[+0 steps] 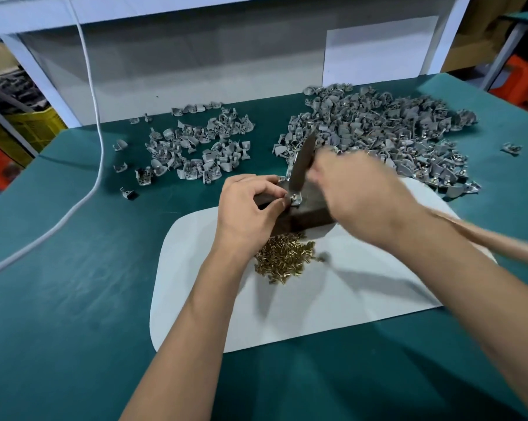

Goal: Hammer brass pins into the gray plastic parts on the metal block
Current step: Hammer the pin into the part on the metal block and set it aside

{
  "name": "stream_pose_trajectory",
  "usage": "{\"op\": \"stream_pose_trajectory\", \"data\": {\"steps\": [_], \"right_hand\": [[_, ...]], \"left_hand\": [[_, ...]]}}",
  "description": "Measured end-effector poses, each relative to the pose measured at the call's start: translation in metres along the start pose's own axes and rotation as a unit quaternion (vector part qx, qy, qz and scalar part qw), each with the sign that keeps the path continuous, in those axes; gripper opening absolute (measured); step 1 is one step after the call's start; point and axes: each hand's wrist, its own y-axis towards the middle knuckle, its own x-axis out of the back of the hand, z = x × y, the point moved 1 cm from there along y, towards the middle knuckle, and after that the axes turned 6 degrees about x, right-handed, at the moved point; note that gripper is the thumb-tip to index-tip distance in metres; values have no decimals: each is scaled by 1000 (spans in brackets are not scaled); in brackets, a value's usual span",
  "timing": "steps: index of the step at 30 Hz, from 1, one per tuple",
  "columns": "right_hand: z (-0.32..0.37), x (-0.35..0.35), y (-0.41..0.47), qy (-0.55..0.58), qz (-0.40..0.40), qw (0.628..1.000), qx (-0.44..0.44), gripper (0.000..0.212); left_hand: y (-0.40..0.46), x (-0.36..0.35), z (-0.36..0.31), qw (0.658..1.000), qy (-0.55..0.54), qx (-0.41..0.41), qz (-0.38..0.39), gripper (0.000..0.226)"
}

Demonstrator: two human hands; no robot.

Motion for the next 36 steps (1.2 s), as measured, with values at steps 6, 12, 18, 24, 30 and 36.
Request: {"op": "stream_pose_trajectory", "data": {"steps": [6,12,18,24,30,36], "right_hand": [[-8,12,10,-71,2,997,-15,22],[-3,1,5,-74,87,993,-23,22],[3,3,6,-47,-9,999,4,20],[-5,9,12,-102,11,995,5,20],[-2,1,9,-90,88,992,-15,21],[-2,0,8,-84,-13,996,13,20]], "left_hand": [[0,0,0,1000,7,7,2,11],[-2,-1,-2,1000,0,12,1,15],[0,-1,1,1000,-5,12,-5,11],[-1,-2,1,1000,-4,10,-3,12],[-2,-2,-1,1000,1,16,-4,10],[0,-2,2,1000,-3,18,-5,12]]}}
